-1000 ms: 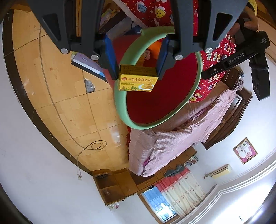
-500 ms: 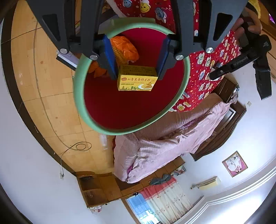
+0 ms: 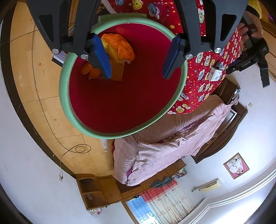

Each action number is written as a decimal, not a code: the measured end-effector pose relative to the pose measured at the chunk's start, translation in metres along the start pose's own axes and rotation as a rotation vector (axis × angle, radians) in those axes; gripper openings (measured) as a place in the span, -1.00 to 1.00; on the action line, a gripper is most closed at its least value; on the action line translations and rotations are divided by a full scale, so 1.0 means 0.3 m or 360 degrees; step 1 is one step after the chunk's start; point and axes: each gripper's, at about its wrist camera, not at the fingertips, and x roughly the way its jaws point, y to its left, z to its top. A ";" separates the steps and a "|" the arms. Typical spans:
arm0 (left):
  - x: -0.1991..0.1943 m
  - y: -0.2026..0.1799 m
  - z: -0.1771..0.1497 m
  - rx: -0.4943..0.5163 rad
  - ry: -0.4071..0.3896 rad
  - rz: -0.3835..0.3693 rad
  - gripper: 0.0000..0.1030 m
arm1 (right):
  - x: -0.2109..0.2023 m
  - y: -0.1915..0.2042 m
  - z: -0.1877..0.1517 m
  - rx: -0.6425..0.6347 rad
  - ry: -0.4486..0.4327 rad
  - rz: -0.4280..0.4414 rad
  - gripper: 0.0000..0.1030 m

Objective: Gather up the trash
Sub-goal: 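Move the left tool back toward the white box on the blanket, then grasp the blue tube with the left tool while the right tool reaches for the white box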

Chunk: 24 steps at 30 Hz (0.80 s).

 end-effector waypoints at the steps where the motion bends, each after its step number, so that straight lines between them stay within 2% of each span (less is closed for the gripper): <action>1: 0.010 0.024 0.003 -0.0022 0.0003 0.0014 -0.25 | -0.001 -0.002 0.000 -0.0002 0.0000 0.0002 0.25; 7: 0.071 0.095 0.004 -0.0068 0.0060 0.0138 -0.25 | 0.004 0.032 -0.004 -0.0045 -0.0008 0.0000 0.28; 12: 0.127 0.099 0.001 -0.0014 0.0100 0.0187 -0.25 | 0.014 0.034 -0.013 -0.0040 0.0002 -0.0001 0.29; 19: 0.178 0.107 -0.008 -0.0046 0.0148 0.0180 -0.27 | 0.024 0.037 -0.011 -0.0060 0.0020 -0.0003 0.29; 20: 0.176 0.104 -0.011 -0.0038 0.0124 0.0196 -0.32 | 0.023 0.038 -0.011 -0.0059 0.0021 -0.0003 0.29; 21: 0.175 0.102 -0.013 -0.0026 0.0115 0.0204 -0.52 | 0.023 0.039 -0.011 -0.0060 0.0021 -0.0004 0.29; 22: 0.175 0.099 -0.014 -0.0014 0.0113 0.0198 -0.61 | 0.023 0.041 -0.011 -0.0064 0.0022 -0.0007 0.29; 24: 0.168 0.099 -0.019 -0.0014 0.0113 0.0188 -0.73 | 0.025 0.045 -0.007 -0.0081 0.0026 -0.0014 0.29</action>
